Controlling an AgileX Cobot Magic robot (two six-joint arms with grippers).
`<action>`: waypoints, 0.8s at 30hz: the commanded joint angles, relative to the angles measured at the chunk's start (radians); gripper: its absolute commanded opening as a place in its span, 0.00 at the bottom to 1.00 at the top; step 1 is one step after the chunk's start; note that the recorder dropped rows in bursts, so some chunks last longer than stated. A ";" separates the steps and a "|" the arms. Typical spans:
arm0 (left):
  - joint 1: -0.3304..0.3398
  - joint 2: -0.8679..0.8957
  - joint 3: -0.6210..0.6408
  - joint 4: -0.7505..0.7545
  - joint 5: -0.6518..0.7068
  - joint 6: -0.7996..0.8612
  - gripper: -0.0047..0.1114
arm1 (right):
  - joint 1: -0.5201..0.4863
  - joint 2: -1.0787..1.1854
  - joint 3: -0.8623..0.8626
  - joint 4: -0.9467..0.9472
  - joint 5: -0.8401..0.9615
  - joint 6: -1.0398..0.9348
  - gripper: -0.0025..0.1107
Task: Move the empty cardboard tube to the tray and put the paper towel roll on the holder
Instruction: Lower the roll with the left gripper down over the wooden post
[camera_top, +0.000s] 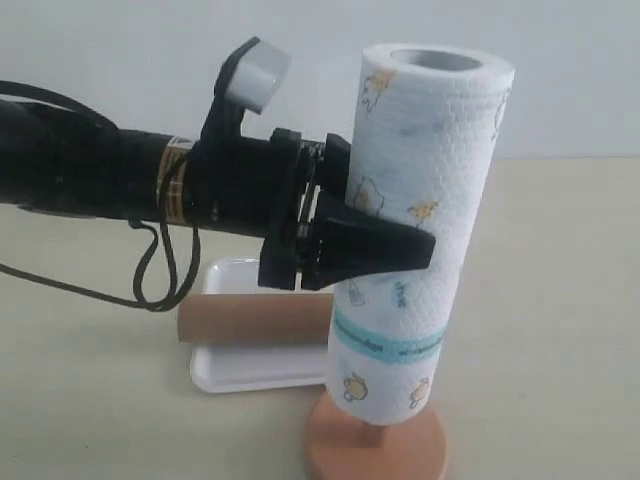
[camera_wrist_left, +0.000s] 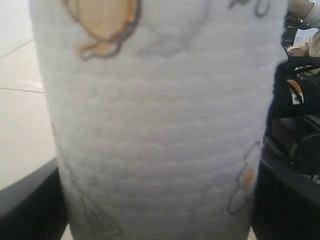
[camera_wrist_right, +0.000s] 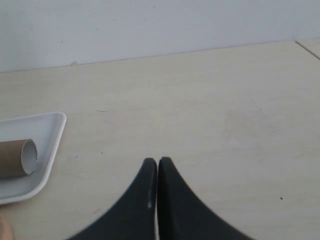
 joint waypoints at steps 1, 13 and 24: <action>-0.003 -0.003 0.050 -0.024 -0.013 0.073 0.35 | -0.003 -0.004 -0.001 -0.004 -0.003 0.000 0.02; -0.003 0.026 0.113 -0.029 -0.013 0.153 0.35 | -0.003 -0.004 -0.001 -0.004 -0.003 0.000 0.02; -0.115 0.135 0.113 -0.218 -0.013 0.409 0.35 | -0.003 -0.004 -0.001 -0.004 -0.003 0.000 0.02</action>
